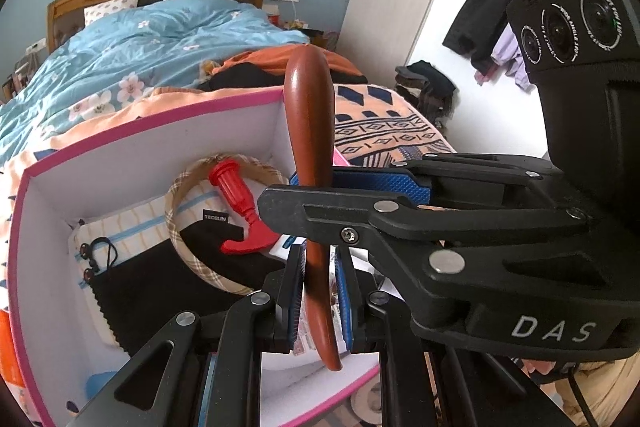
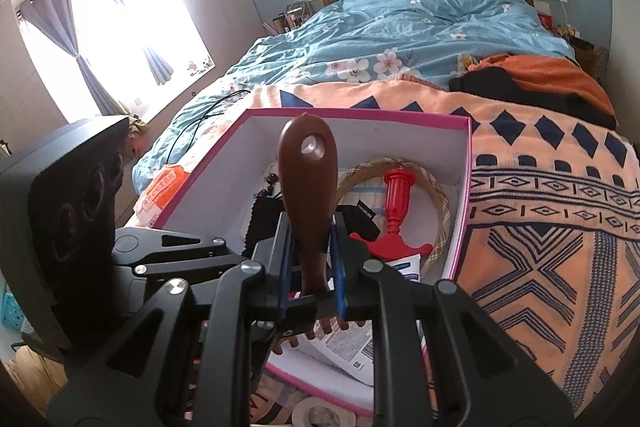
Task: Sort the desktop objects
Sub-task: 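Carry the brown-handled tool with the right gripper toward the pink box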
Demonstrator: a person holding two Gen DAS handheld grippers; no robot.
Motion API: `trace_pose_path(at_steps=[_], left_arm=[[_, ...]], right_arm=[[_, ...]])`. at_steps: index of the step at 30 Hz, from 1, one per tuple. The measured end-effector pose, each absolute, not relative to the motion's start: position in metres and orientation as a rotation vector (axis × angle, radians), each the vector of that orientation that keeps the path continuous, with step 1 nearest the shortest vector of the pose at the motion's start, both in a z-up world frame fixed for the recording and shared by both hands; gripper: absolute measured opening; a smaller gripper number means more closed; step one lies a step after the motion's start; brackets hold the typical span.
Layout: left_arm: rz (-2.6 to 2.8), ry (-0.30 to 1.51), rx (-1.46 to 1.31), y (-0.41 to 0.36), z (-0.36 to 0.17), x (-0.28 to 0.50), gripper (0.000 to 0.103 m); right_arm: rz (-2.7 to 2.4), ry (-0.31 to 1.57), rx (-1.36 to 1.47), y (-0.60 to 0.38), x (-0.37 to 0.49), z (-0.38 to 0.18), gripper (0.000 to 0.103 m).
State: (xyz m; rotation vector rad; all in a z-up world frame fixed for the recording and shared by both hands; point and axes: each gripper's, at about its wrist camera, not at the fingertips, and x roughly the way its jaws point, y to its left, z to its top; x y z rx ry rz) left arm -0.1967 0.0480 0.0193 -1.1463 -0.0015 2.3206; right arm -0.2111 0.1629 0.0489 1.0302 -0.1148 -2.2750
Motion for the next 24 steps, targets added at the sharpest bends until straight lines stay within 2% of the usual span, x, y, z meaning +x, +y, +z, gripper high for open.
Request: trace_pose_path(at_steps=[17,24], left_arm=[[2.29,0.01,-1.271,0.054,0.0,-0.226,0.014],[2.293,0.008,-1.327,0.054,-0.01,-0.238,0.014]], right_arm=[[-2.29,-0.17,1.125,0.166,-0.236,0.03,0.019],[-2.348,-0.138,1.18,0.167,-0.249,0.021,0.02]])
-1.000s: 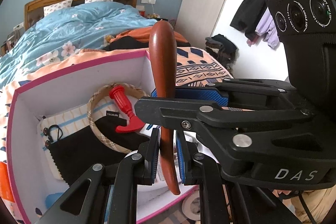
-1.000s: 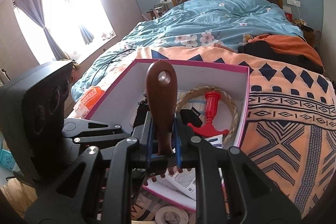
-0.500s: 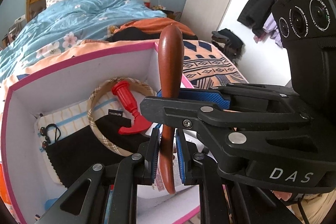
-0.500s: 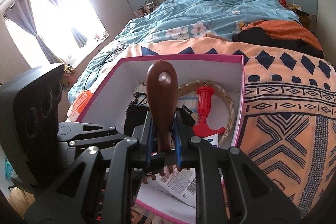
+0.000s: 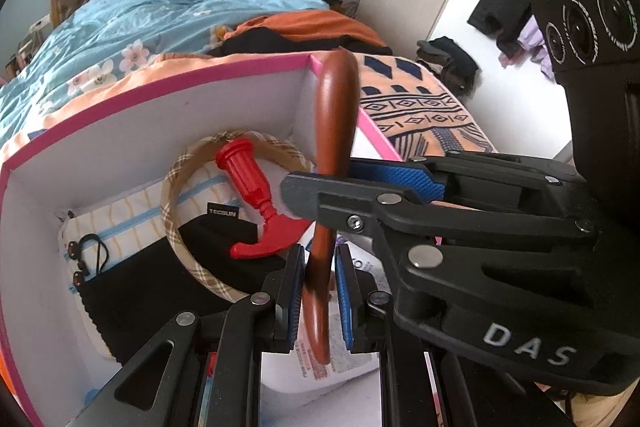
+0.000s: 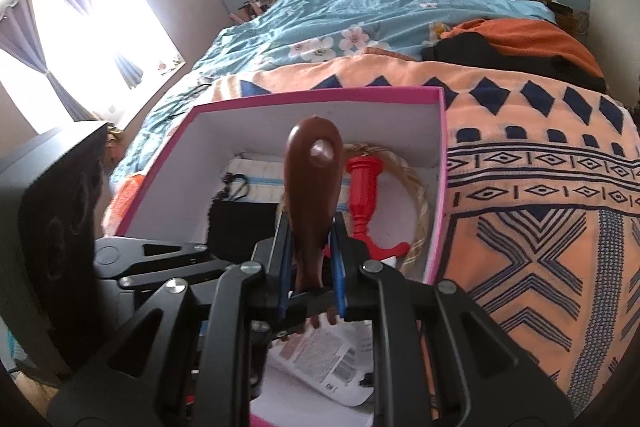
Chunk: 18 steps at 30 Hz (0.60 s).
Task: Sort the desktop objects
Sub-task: 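Carry the brown-handled tool with the right gripper toward the pink box, then open the right gripper to drop the brown-handled tool into the box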
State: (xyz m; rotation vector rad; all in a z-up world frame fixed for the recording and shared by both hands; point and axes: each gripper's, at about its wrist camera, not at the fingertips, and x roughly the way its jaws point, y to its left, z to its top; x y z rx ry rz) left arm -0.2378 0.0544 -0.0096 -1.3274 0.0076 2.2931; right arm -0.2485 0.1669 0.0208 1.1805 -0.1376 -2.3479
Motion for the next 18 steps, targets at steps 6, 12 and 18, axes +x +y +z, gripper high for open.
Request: trace_pose_path(at_steps=[6,12,18], left_arm=[[2.304,-0.034,-1.361,0.046,-0.016,-0.242,0.014],[2.315,-0.062,-1.347,0.039,-0.016,-0.24,0.014],[2.354,-0.083,-1.319,0.03,-0.01,-0.232,0.014]], right_arm=[[-2.441,-0.07,1.198,0.17,-0.256,0.021,0.021],[-2.439,-0.084,1.16,0.177,-0.251,0.021,0.023],[-2.427,-0.099,1.139,0.183,-0.238,0.019,0.026]])
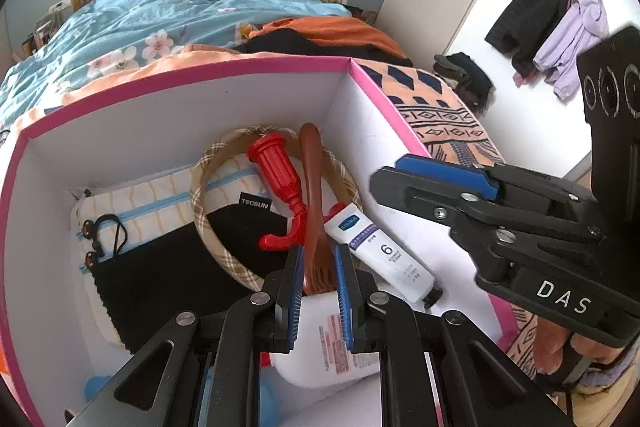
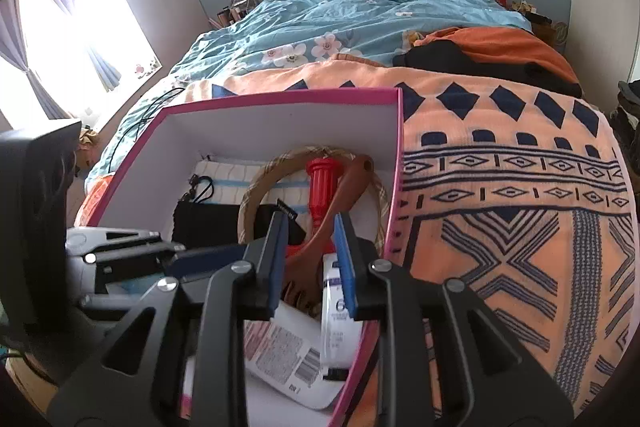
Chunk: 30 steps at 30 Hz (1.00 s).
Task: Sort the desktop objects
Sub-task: 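Open the right gripper to drop the brown-handled tool into the box, then move the right gripper down to the white tape roll beside the box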
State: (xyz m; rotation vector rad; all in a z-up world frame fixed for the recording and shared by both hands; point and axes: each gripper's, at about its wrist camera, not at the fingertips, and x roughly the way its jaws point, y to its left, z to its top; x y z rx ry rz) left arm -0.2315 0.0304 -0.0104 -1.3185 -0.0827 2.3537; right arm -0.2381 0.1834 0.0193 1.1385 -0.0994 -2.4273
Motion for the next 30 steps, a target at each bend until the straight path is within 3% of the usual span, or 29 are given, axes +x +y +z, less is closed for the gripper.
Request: trace_pose_path(at_steps=[3,6,11,13,15,30], left_arm=[[2.381,-0.072,-1.262,0.025,-0.002,-0.221,0.015],[2.396,-0.037,-1.165,0.023,0.009,-0.201,0.023],[2.393,0.1,-1.038,0.027,0.019,-0.156,0.023],[2.366,0.123,-1.003,0.03,0.02,-0.137,0.027],[2.32,0.145,-0.985,0.034,0.019,-0.121,0.039],[2.221,0.128,-1.266,0.057,-0.051,-0.088,0.039]], right_arm=[[-2.421,-0.103,1.099,0.19,-0.226,0.025,0.027],[-2.41,-0.111,1.049,0.198,-0.208,0.032,0.029],[-2.387,-0.093,0.967,0.211,-0.171,0.041,0.03],[-2.364,-0.071,0.941,0.217,-0.153,0.043,0.034],[-2.346,-0.05,0.936,0.221,-0.138,0.042,0.046],[-2.211,0.02,1.109,0.226,-0.084,-0.033,0.046]])
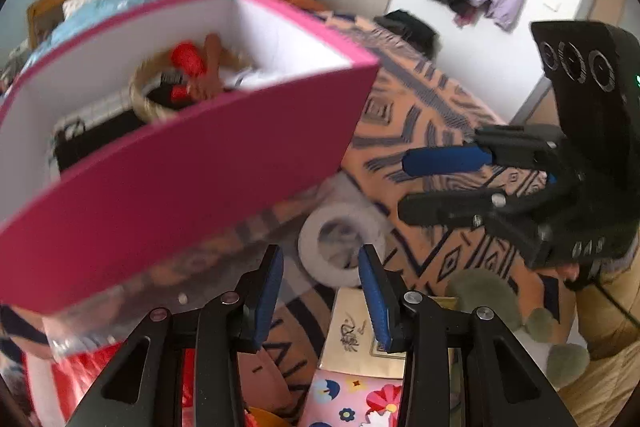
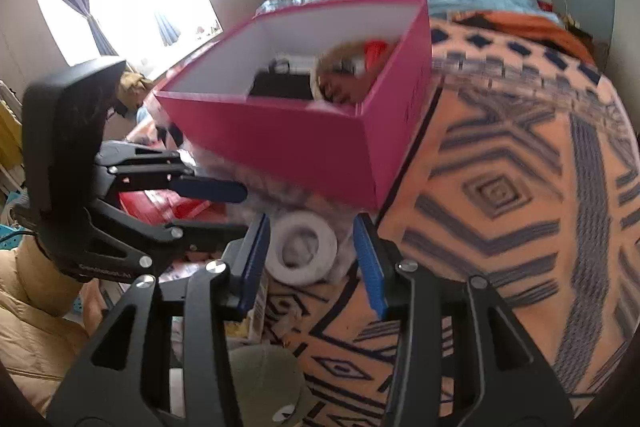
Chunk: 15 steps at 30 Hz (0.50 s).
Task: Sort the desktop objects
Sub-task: 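Move the right gripper down to the white tape roll beside the box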
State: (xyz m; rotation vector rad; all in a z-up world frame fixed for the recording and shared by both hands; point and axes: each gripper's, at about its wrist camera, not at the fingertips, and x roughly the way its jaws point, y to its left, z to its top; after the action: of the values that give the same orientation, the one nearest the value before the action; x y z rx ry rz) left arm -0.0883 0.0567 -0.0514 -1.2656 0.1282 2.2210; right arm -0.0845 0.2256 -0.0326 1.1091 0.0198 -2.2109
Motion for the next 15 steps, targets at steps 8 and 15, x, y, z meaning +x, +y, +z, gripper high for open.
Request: trace_pose_path(at_steps=[8,15], left_arm=[[2.206,0.05,-1.389,0.053,-0.074,-0.096,0.039],[2.204,0.053,-1.399,0.055,-0.077,-0.098,0.039]], right_arm=[[-2.166,-0.009,1.183,0.215,-0.097,-0.061,0.046],[-2.179,0.03,1.217,0.207,-0.102,-0.071,0.046]])
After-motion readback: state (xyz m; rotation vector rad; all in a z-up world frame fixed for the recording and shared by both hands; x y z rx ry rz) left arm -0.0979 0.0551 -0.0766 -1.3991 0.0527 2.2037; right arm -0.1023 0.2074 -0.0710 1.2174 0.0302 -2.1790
